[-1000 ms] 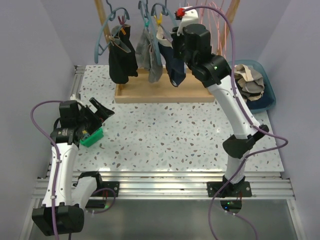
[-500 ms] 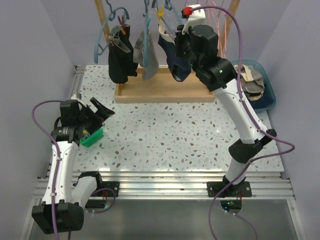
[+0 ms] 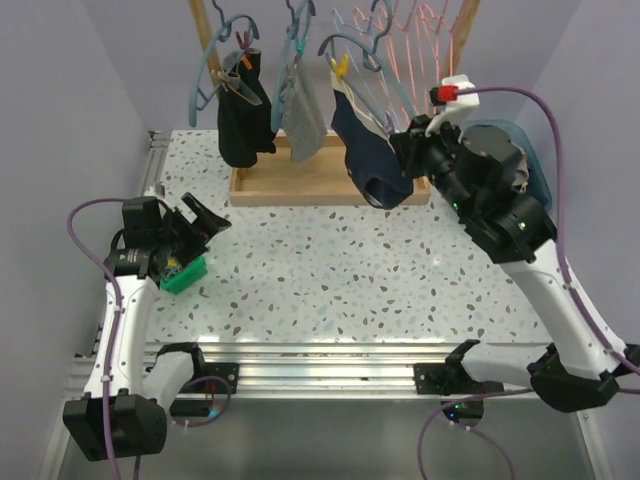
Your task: Remove the underwear clipped to the hanger
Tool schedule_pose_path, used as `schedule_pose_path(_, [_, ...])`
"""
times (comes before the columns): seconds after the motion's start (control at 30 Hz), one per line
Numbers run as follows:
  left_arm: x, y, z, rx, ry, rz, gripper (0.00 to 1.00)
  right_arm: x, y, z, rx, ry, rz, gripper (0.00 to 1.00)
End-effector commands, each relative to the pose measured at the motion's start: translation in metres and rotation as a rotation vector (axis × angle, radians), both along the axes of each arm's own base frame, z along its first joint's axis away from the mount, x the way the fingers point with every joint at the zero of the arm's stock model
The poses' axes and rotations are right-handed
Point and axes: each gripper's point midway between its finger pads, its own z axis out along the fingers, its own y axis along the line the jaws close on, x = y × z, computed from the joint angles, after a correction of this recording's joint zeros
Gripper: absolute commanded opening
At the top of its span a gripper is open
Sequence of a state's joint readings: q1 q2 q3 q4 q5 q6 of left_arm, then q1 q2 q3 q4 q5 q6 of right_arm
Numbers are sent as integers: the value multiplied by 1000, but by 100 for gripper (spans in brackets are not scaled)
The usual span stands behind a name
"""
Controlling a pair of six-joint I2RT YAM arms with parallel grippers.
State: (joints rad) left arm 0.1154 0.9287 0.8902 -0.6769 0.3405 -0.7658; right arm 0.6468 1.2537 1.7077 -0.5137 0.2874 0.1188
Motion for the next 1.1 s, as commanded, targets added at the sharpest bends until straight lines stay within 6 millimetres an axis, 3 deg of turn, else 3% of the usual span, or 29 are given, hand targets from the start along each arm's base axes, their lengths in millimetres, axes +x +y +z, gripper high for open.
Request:
schedule_pose_path(0.0, [12, -6, 24, -18, -84, -31, 100, -31, -7, 2, 38, -4, 71, 0])
schedule_pose_path(0.23, [12, -8, 26, -34, -89, -42, 100, -92, -26, -91, -47, 206, 180, 0])
schedule_pose_path(0.3, [12, -10, 25, -40, -86, -48, 100, -107, -30, -127, -77, 301, 199, 0])
schedule_pose_path(0.37, [12, -12, 26, -55, -88, -56, 100, -126, -38, -138, -53, 332, 210, 0])
schedule_pose_path(0.5, [13, -19, 26, -81, -98, -83, 100, -135, -58, -178, -58, 404, 119, 0])
schedule_pose_path(0.6, [14, -30, 29, -120, -116, -128, 100, -127, -87, -193, -92, 420, -61, 0])
schedule_pose_path(0.67, [16, -35, 34, -126, -136, -143, 100, -121, -114, -183, -102, 369, -203, 0])
schedule_pose_path(0.73, [15, -45, 36, -131, -142, -174, 100, -116, -124, -170, -93, 317, -255, 0])
schedule_pose_path(0.87, [14, -56, 37, -154, -150, -201, 100, -107, -112, -154, -119, 254, -195, 0])
schedule_pose_path(0.97, [12, -65, 37, -170, -155, -223, 100, -96, -80, -166, -114, 277, -74, 0])
schedule_pose_path(1.0, [11, -67, 37, -176, -158, -230, 100, -96, -62, -184, -126, 330, 0, 0])
schedule_pose_path(1.03, [10, -69, 38, -185, -160, -236, 100, -94, -50, -187, -105, 335, 41, 0])
schedule_pose_path(1.07, [10, -71, 37, -193, -160, -239, 100, -95, -42, -203, -93, 371, 61, 0])
